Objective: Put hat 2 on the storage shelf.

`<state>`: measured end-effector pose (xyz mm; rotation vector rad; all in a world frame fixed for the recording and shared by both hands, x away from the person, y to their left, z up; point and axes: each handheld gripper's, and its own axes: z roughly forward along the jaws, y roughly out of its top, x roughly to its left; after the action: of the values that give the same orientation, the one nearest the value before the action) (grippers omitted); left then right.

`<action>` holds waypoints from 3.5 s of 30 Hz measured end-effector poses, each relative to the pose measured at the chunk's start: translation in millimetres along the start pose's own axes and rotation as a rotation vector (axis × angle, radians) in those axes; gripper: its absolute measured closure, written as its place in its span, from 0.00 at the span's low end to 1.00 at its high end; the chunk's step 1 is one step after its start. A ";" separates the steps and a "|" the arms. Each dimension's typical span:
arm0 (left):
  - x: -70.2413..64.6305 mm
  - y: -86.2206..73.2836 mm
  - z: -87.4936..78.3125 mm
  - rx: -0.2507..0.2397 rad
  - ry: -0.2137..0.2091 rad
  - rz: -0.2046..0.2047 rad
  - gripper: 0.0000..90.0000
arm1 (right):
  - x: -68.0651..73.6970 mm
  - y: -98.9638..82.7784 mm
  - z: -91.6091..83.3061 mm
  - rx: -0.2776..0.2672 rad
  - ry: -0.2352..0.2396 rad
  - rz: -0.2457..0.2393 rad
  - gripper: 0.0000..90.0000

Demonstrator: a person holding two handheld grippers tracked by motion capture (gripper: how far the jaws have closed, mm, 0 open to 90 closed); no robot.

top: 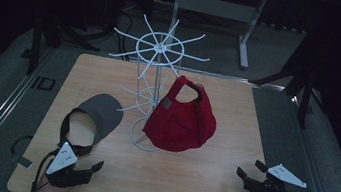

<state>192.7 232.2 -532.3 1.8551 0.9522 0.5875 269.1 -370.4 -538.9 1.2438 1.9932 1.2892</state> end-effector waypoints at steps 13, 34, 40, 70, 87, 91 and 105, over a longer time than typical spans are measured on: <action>37.2 -29.2 -26.9 0.098 0.258 -0.155 0.32 | 2.0 -5.7 4.9 -0.001 0.008 0.002 0.16; 91.4 -23.8 10.0 0.238 0.170 -0.120 0.21 | -0.6 -9.1 8.7 0.015 0.019 0.012 0.16; 95.0 -28.9 14.9 0.280 0.168 -0.130 0.23 | -1.6 -10.3 11.0 0.022 0.009 0.016 0.16; 91.5 -3.2 -25.6 -0.026 0.129 -0.039 0.93 | -3.0 -9.3 10.3 0.021 0.008 0.031 0.16; 93.1 70.5 -38.4 -0.128 0.054 0.060 0.93 | -7.7 -10.3 7.6 0.017 0.017 0.057 0.19; 95.7 86.0 -41.4 -0.157 0.039 0.062 0.93 | -8.0 -10.7 8.5 0.018 0.021 0.059 0.19; 93.6 126.4 -71.8 -0.208 -0.186 0.189 0.93 | -6.7 -9.8 10.8 0.026 0.047 0.058 0.19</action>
<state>241.0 312.9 -387.2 1.7871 0.5752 0.5922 276.1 -372.6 -553.1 1.3032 2.0266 1.3360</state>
